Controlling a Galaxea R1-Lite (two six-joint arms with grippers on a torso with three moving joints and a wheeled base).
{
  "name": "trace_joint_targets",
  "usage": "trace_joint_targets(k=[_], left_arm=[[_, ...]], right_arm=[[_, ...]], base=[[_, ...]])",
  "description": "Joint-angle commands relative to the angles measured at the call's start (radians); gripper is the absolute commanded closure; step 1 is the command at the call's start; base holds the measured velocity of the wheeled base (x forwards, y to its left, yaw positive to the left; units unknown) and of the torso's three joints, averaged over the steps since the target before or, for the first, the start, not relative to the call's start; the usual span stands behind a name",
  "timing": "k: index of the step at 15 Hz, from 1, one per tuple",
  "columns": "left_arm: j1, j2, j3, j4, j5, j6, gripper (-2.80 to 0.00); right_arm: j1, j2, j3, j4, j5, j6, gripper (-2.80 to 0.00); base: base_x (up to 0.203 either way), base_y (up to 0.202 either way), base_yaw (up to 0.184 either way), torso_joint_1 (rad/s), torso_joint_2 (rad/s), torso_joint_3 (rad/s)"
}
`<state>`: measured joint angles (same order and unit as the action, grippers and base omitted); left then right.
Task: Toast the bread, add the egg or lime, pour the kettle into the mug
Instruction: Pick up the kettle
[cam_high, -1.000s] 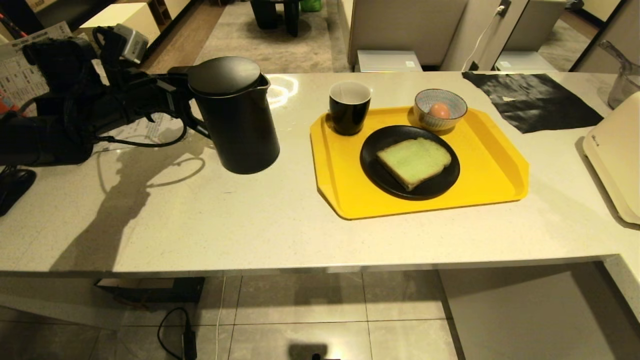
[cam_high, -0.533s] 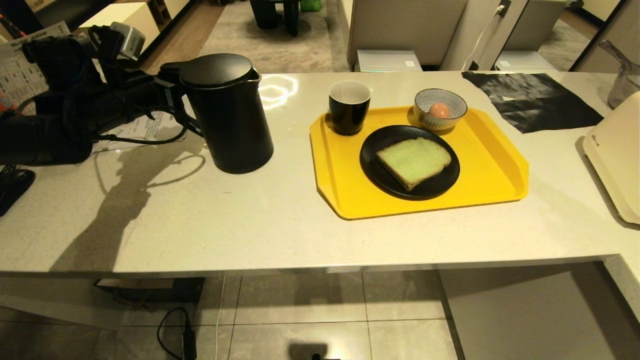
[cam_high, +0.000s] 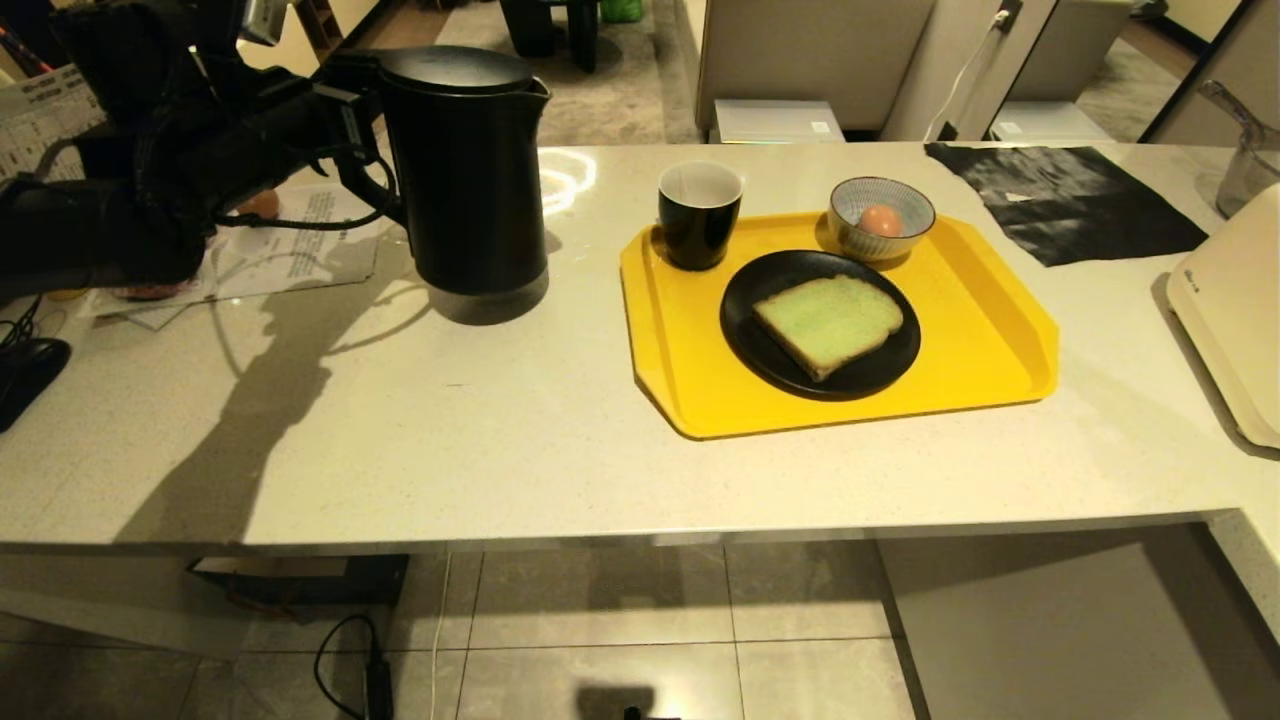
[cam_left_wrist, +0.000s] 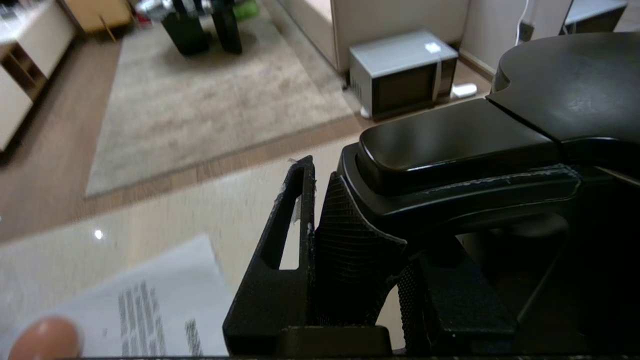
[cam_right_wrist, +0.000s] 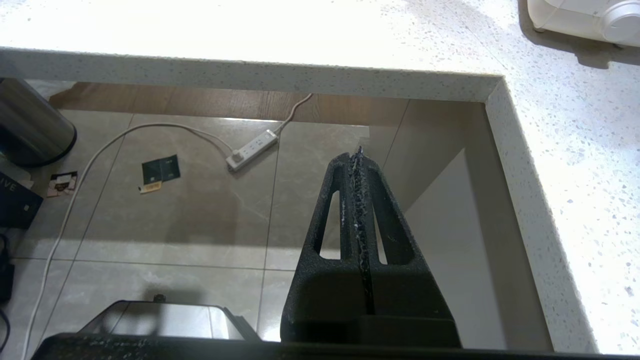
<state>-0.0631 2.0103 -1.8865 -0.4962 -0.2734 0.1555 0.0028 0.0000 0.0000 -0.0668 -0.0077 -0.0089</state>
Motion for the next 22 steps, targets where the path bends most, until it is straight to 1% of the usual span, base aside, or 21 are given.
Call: trace_joint_targets(k=[1,2,3,5,6,7,8,11,13,14,16,19,20,22], left_arm=[[-0.047,0.054,-0.071,-0.006,0.023,0.064,0.0],[-0.057,0.068,-0.073,-0.009,0.026,0.128,0.0],[-0.071,0.081,-0.074,-0.01,0.026,0.163,0.0],[-0.102,0.097,-0.082,-0.019,0.031,0.207,0.0],[-0.111,0.105,-0.088,-0.032,0.033,0.248,0.0],[-0.119,0.114,-0.091,-0.073,0.034,0.292,0.0],[-0.126,0.121,-0.093,-0.113,0.043,0.307,0.0],[-0.13,0.107,-0.107,-0.128,0.097,0.314,0.0],[-0.129,0.073,-0.108,-0.131,0.165,0.314,0.0],[-0.126,0.049,-0.107,-0.132,0.186,0.313,0.0],[-0.12,0.001,-0.106,-0.131,0.206,0.312,0.0],[-0.112,-0.033,-0.105,-0.125,0.209,0.306,0.0],[-0.108,-0.041,-0.105,-0.122,0.215,0.299,0.0],[-0.103,-0.048,-0.103,-0.118,0.235,0.263,0.0]], right_arm=[[0.0,0.002,0.028,-0.001,0.0,0.0,0.0],[0.0,0.002,0.028,-0.001,0.0,0.0,0.0],[0.0,0.002,0.028,-0.001,0.0,0.0,0.0],[0.0,0.002,0.028,-0.001,0.0,0.0,0.0],[0.0,0.002,0.028,-0.001,0.0,0.0,0.0],[0.0,0.002,0.028,-0.001,0.0,0.0,0.0],[0.0,0.002,0.028,-0.001,0.0,0.0,0.0],[0.0,0.002,0.028,-0.001,0.0,0.0,0.0],[0.0,0.002,0.028,-0.001,0.0,0.0,0.0],[0.0,0.002,0.028,-0.001,0.0,0.0,0.0],[0.0,0.002,0.028,-0.001,0.0,0.0,0.0],[0.0,0.002,0.028,-0.001,0.0,0.0,0.0],[0.0,0.002,0.028,-0.001,0.0,0.0,0.0],[0.0,0.002,0.028,-0.001,0.0,0.0,0.0]], base=[[0.0,0.0,0.0,0.0,0.0,0.0],[0.0,0.0,0.0,0.0,0.0,0.0],[0.0,0.0,0.0,0.0,0.0,0.0],[0.0,0.0,0.0,0.0,0.0,0.0],[0.0,0.0,0.0,0.0,0.0,0.0],[0.0,0.0,0.0,0.0,0.0,0.0],[0.0,0.0,0.0,0.0,0.0,0.0],[0.0,0.0,0.0,0.0,0.0,0.0],[0.0,0.0,0.0,0.0,0.0,0.0],[0.0,0.0,0.0,0.0,0.0,0.0],[0.0,0.0,0.0,0.0,0.0,0.0],[0.0,0.0,0.0,0.0,0.0,0.0],[0.0,0.0,0.0,0.0,0.0,0.0],[0.0,0.0,0.0,0.0,0.0,0.0]])
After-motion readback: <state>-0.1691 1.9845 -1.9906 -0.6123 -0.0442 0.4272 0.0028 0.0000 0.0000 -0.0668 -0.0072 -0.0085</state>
